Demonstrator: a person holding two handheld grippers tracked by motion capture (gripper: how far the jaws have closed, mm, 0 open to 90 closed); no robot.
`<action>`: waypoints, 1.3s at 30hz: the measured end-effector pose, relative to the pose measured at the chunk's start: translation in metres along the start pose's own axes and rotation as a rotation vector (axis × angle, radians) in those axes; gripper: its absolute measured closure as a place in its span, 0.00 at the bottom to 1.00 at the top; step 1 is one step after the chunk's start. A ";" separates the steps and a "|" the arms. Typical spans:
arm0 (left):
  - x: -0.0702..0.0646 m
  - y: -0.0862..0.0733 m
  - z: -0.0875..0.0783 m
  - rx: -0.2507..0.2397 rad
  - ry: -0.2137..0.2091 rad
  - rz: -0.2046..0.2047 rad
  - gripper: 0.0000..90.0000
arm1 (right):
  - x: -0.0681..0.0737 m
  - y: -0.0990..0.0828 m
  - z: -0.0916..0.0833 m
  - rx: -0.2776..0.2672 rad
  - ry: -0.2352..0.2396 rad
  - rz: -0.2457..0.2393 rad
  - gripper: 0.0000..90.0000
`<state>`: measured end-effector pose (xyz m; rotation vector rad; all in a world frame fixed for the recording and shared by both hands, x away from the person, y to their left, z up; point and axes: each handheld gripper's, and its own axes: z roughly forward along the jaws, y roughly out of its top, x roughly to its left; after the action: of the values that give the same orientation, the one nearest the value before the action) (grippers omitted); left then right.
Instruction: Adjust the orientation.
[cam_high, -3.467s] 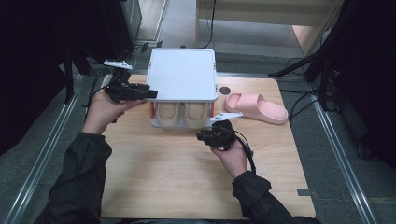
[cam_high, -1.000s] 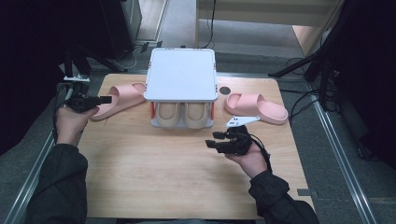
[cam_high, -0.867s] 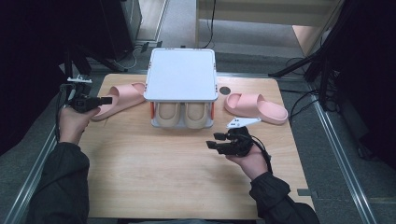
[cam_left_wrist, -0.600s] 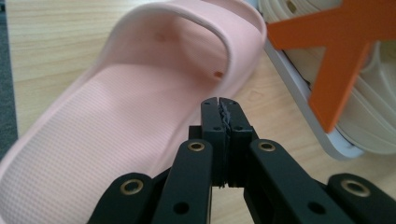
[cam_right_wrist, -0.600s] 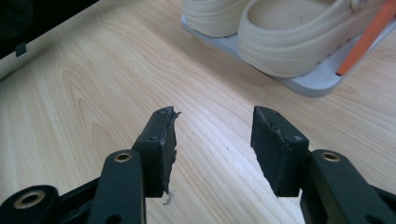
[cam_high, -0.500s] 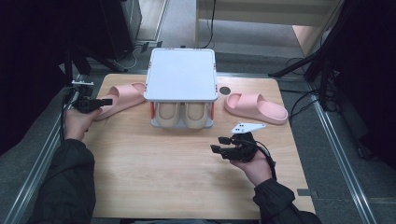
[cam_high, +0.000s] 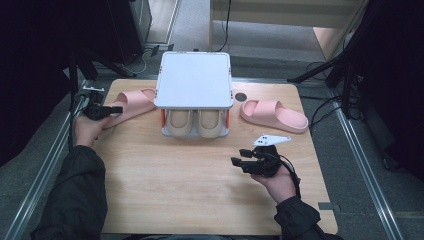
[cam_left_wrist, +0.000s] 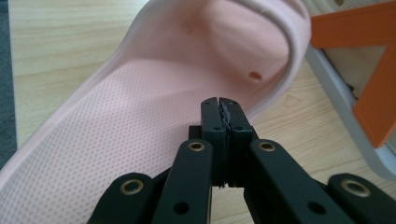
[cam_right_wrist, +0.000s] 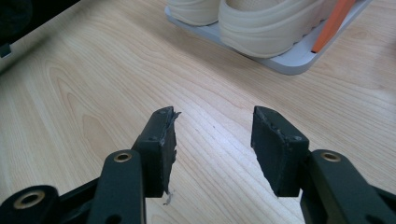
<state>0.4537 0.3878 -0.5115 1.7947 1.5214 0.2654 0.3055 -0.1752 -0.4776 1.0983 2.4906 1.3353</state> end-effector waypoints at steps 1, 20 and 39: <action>0.001 0.000 0.001 0.004 -0.002 -0.008 0.99 | 0.000 0.000 0.000 -0.001 0.000 0.001 0.56; -0.016 -0.007 0.004 0.023 -0.031 -0.004 0.99 | -0.002 0.002 -0.001 -0.008 -0.001 0.006 0.56; -0.056 -0.012 0.014 0.054 -0.065 0.025 0.99 | 0.000 0.007 0.005 -0.016 0.019 -0.009 0.56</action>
<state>0.4379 0.3314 -0.5123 1.8471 1.4746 0.1782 0.3113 -0.1699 -0.4752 1.0747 2.4910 1.3671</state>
